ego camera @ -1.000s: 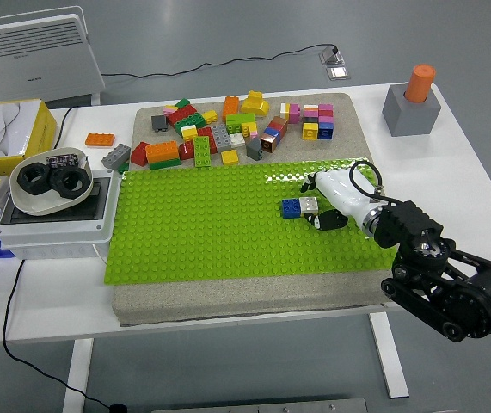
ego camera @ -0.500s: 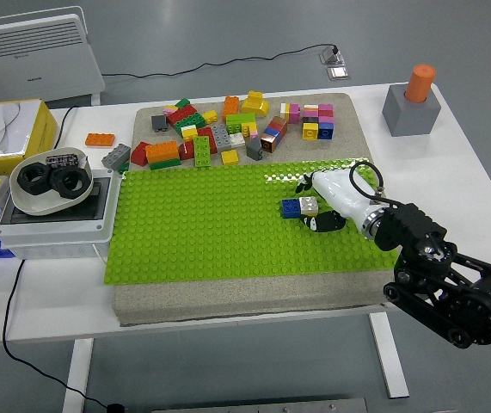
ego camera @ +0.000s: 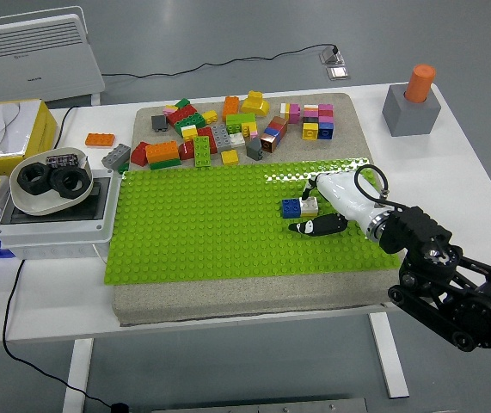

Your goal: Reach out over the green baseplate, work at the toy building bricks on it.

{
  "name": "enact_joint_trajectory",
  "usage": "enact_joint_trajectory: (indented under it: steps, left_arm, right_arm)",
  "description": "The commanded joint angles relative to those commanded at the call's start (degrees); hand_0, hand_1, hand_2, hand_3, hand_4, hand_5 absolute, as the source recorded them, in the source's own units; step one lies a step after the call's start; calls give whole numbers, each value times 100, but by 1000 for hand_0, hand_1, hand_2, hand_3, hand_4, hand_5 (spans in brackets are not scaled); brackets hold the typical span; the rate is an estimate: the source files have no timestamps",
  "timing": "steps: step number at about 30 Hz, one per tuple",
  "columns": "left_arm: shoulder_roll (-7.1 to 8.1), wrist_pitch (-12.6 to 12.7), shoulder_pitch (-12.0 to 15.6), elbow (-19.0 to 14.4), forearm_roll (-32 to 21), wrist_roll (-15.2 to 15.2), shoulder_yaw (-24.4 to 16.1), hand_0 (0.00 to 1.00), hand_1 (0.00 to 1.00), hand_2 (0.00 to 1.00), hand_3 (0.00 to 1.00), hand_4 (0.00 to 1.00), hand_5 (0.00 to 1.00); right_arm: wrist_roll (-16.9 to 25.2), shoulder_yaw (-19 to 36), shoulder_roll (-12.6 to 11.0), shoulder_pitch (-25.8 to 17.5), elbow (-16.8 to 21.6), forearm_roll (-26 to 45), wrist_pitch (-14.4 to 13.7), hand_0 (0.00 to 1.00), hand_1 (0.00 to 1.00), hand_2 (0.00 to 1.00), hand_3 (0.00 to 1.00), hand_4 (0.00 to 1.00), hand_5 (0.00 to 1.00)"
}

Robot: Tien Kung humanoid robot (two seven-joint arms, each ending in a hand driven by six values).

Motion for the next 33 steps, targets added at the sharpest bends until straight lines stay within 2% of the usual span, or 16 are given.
enact_joint_trajectory:
  steps: [33]
  left_arm:
    - [3,2,-3,0,-3,-16,13,748,594,632,712,707,878]
  right_arm:
    - [11,-36,118,-52,-268,27,-10,718,698,752,583,904,601]
